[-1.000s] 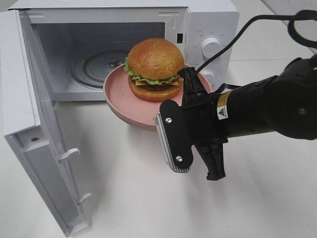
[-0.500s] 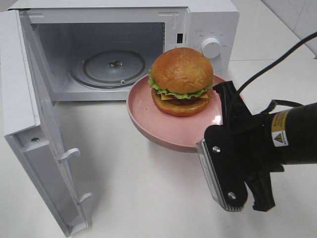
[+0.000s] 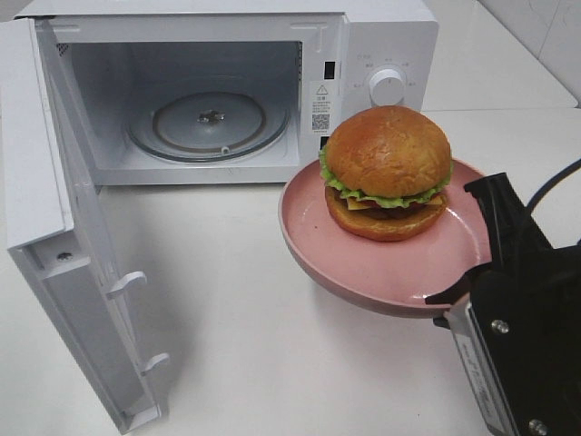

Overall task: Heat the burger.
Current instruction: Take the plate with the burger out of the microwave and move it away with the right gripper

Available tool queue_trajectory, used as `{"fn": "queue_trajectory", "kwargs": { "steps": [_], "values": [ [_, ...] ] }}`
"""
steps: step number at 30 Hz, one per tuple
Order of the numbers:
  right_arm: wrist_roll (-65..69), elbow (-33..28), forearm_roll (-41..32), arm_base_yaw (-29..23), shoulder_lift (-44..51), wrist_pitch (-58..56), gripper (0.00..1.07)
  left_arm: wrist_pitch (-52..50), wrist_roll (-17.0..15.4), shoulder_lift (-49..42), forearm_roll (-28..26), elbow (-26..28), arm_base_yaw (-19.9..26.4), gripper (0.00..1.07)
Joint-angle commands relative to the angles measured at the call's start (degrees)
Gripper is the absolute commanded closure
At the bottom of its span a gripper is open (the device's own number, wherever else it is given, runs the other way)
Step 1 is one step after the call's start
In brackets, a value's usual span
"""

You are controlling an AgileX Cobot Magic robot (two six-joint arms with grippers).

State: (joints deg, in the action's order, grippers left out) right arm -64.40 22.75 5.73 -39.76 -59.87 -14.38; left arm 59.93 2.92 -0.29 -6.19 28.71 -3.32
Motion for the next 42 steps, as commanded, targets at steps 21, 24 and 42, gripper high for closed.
{"fn": "queue_trajectory", "kwargs": {
  "steps": [21,24,42],
  "values": [
    [28.2,-0.5,22.5,0.2,15.9,-18.2,1.07,-0.4,0.0,-1.1,-0.1,-0.1,0.1,0.06],
    [34.2,-0.5,26.7,0.2,15.9,-20.9,1.07,-0.4,0.0,-1.1,-0.1,-0.1,0.1,0.06],
    [62.9,-0.5,37.3,0.2,15.8,-33.6,1.07,-0.4,0.0,-1.1,-0.1,-0.1,0.1,0.06]
  ]
}}
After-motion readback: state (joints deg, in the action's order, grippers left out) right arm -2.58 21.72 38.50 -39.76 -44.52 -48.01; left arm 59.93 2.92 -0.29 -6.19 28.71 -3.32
